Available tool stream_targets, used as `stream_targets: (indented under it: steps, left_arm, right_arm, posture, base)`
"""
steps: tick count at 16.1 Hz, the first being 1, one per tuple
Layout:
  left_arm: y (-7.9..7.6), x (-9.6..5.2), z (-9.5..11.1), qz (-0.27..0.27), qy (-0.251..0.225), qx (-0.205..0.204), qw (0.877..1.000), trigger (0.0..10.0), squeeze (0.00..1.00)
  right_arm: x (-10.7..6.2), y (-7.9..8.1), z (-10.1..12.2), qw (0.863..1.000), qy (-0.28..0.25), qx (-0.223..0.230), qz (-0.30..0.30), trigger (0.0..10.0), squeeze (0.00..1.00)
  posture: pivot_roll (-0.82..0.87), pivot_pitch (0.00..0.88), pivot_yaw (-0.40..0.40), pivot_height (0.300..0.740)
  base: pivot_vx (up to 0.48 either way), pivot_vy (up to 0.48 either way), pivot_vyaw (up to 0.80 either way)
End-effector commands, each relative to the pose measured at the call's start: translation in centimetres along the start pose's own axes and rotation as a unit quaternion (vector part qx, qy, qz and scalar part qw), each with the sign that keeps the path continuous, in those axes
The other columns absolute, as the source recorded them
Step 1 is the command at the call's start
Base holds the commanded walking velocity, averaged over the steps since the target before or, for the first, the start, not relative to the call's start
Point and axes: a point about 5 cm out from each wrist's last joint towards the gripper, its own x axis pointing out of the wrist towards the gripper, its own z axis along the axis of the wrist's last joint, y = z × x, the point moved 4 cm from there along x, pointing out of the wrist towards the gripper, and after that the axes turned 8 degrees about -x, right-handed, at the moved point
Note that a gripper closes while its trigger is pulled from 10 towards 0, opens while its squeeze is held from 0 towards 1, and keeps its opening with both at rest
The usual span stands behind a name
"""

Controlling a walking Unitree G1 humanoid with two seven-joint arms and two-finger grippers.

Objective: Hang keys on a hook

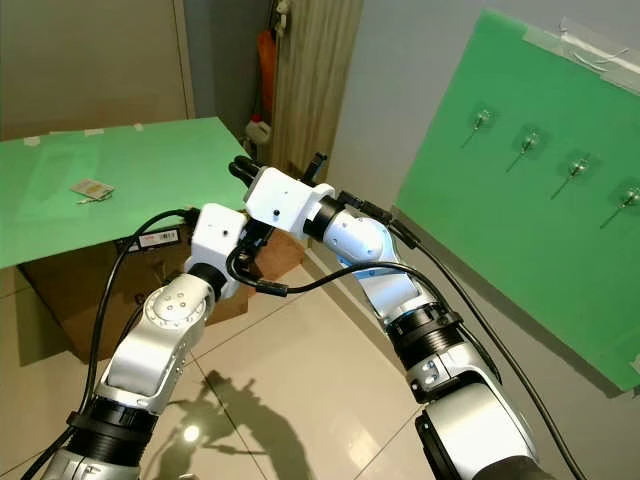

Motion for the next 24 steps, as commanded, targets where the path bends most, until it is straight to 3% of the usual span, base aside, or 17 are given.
stream_targets:
  steps: [1, 12, 18, 19, 20, 21, 24]
  left_arm:
    - [-0.8, -0.1, 0.8, -0.017, -0.008, 0.019, 1.0, 0.0, 0.0]
    - [-1.5, -0.9, 2.0, -0.033, -0.028, 0.05, 0.998, 0.0, 0.0]
    - [-2.0, -1.1, 2.5, -0.044, -0.034, 0.067, 0.996, 0.0, 0.0]
    - [-2.1, -1.1, 2.6, -0.045, -0.036, 0.068, 0.996, 0.0, 0.0]
    - [-2.1, -1.1, 2.6, -0.046, -0.037, 0.068, 0.996, 0.0, 0.0]
    - [-2.3, -1.1, 2.8, -0.05, -0.039, 0.067, 0.996, 0.0, 0.0]
    - [-2.7, -1.3, 3.0, -0.059, -0.044, 0.061, 0.995, 0.0, 0.0]
  right_arm:
    - [0.0, -0.7, -0.1, 1.0, 0.003, -0.009, -0.002, 10.0, 0.0]
    - [-0.4, -0.4, -1.1, 0.999, 0.015, -0.04, 0.014, 10.0, 0.0]
    - [-1.1, 0.3, -2.0, 0.994, 0.022, -0.093, 0.044, 10.0, 0.0]
    - [-1.1, 0.2, -2.1, 0.995, 0.023, -0.087, 0.039, 10.0, 0.92]
    - [-1.2, 0.1, -2.2, 0.996, 0.022, -0.08, 0.036, 10.0, 0.92]
    - [-1.1, 0.1, -2.2, 0.995, 0.024, -0.085, 0.037, 10.0, 1.0]
    - [-1.3, 0.3, -2.6, 0.995, 0.03, -0.088, 0.042, 10.0, 1.0]
  posture:
    - [-0.03, 0.019, -0.125, 0.74]
    - [-0.03, 0.018, -0.123, 0.74]
    - [-0.03, 0.016, -0.12, 0.74]
    - [-0.03, 0.016, -0.121, 0.74]
    - [-0.03, 0.016, -0.122, 0.74]
    - [-0.03, 0.017, -0.123, 0.74]
    - [-0.03, 0.02, -0.126, 0.74]
  base:
    - [0.0, 0.0, 0.0]
    - [0.0, 0.0, 0.0]
    - [0.0, 0.0, 0.0]
    - [0.0, 0.0, 0.0]
    - [0.0, 0.0, 0.0]
    - [0.0, 0.0, 0.0]
    - [0.0, 0.0, 0.0]
